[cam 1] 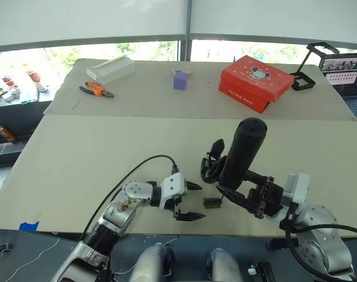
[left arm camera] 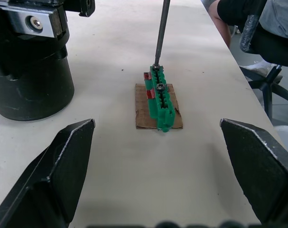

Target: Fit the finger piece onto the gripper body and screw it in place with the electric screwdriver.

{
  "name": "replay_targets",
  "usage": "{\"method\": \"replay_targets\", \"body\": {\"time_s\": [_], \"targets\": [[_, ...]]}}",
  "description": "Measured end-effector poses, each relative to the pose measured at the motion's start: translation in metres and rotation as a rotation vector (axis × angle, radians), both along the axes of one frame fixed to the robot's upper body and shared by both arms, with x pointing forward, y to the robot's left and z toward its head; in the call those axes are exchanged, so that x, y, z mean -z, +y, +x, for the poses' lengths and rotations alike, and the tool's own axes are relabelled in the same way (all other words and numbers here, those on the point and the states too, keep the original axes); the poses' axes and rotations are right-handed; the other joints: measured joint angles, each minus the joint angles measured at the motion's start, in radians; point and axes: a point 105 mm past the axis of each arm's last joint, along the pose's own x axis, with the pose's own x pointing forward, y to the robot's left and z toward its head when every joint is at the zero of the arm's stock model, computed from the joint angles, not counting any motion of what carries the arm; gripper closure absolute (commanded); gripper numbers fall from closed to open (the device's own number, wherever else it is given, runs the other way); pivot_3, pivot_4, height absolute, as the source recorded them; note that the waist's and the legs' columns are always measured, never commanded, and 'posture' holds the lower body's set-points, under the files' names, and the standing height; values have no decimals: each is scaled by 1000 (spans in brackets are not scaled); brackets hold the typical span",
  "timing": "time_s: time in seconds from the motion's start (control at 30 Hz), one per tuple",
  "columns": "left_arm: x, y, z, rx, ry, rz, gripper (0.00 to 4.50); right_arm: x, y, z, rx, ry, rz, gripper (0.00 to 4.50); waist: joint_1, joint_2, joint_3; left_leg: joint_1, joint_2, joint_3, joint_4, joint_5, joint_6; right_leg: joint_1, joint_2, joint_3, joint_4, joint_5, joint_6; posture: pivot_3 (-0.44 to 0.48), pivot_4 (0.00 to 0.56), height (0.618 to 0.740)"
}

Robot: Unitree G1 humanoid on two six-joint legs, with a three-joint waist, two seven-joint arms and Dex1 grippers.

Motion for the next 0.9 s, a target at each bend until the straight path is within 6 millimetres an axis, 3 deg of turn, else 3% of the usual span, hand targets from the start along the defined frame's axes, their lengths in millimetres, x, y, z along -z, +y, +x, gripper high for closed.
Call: {"method": "replay_targets", "body": {"time_s": [0.9], "targets": [[1, 0, -1, -7, -2, -5, 0, 2, 3, 0, 12, 3, 5, 2564, -1, 0, 0, 0, 0, 0, 0, 0, 0, 0, 0, 0, 0, 0, 0, 0, 150, 740]]}}
